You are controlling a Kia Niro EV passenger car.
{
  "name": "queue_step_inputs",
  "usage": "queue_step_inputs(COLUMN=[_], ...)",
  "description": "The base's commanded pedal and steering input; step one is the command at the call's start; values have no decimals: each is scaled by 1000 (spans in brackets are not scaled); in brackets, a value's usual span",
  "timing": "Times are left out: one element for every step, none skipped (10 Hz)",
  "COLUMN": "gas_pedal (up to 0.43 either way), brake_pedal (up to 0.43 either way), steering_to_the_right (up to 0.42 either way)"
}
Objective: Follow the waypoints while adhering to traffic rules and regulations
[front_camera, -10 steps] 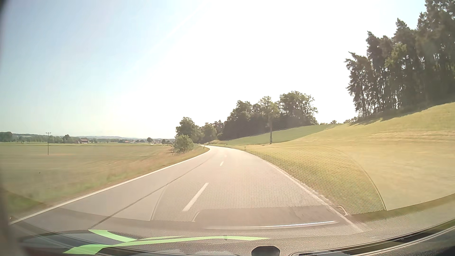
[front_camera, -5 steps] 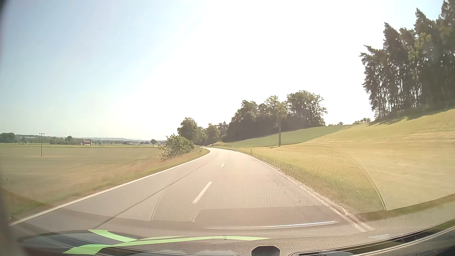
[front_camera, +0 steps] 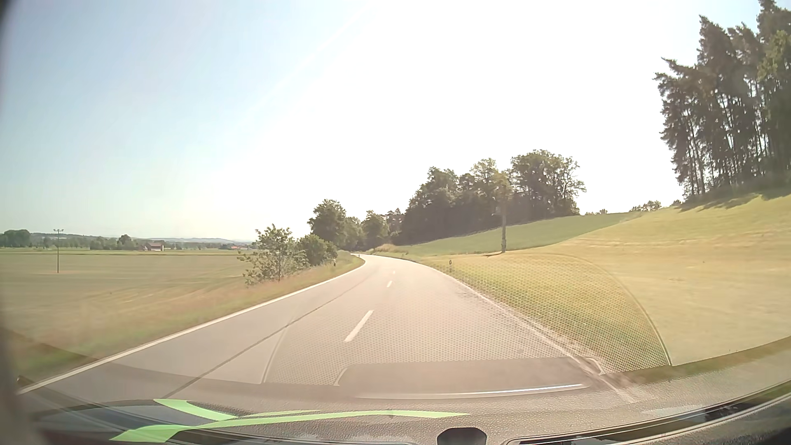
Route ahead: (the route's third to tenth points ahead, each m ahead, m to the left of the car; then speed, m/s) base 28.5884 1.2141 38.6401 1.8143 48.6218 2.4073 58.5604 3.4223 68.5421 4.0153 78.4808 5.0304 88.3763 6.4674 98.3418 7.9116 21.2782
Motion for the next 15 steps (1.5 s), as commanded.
queue_step_inputs(gas_pedal=[220, 220, 220, 220, 220, 228, 228, 248, 260, 268, 268, 268, 260, 240, 220], brake_pedal=[0, 0, 0, 0, 0, 0, 0, 0, 0, 0, 0, 0, 0, 0, 0], steering_to_the_right=[-10, -10, -10, -10, -10, -10, -10, -9, -9, -9, -9, -9, -9, -9, -10])
